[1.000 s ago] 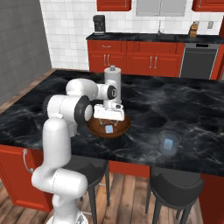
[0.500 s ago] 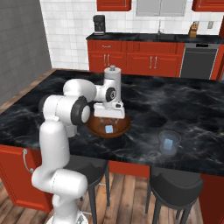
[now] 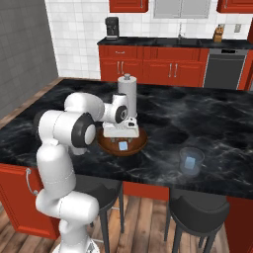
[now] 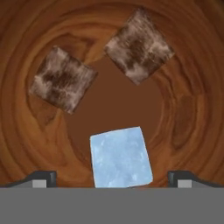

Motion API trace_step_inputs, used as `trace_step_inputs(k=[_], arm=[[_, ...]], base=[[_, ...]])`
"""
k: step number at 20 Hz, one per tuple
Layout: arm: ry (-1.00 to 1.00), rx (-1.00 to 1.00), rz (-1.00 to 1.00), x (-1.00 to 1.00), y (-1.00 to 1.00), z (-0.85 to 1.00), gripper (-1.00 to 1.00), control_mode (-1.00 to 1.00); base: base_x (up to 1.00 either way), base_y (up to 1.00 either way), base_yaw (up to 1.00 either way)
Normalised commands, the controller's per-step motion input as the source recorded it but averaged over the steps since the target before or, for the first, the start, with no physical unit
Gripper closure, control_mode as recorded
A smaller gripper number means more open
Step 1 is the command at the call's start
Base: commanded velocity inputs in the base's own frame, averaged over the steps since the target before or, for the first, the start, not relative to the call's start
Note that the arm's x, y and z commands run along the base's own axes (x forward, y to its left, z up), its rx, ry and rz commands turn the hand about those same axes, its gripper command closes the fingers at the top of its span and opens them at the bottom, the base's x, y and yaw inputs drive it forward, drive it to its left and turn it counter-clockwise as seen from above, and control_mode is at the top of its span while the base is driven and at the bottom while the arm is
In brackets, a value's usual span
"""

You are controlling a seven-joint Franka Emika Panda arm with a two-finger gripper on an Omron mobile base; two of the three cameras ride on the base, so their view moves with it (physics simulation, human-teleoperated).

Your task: There are four ice cubes in the ice bowl. Place two ice cubes in each glass of water.

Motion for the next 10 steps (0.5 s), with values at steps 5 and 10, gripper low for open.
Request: trace_step_inputs(k=[5, 10], arm=[[0.00, 0.00, 0.06, 0.30, 0.00, -0.04, -1.00, -1.00], [0.00, 0.00, 0.07, 0.25, 0.00, 0.00, -1.00, -1.00]], base=[[0.00, 0.00, 0.00], [0.00, 0.00, 0.00]])
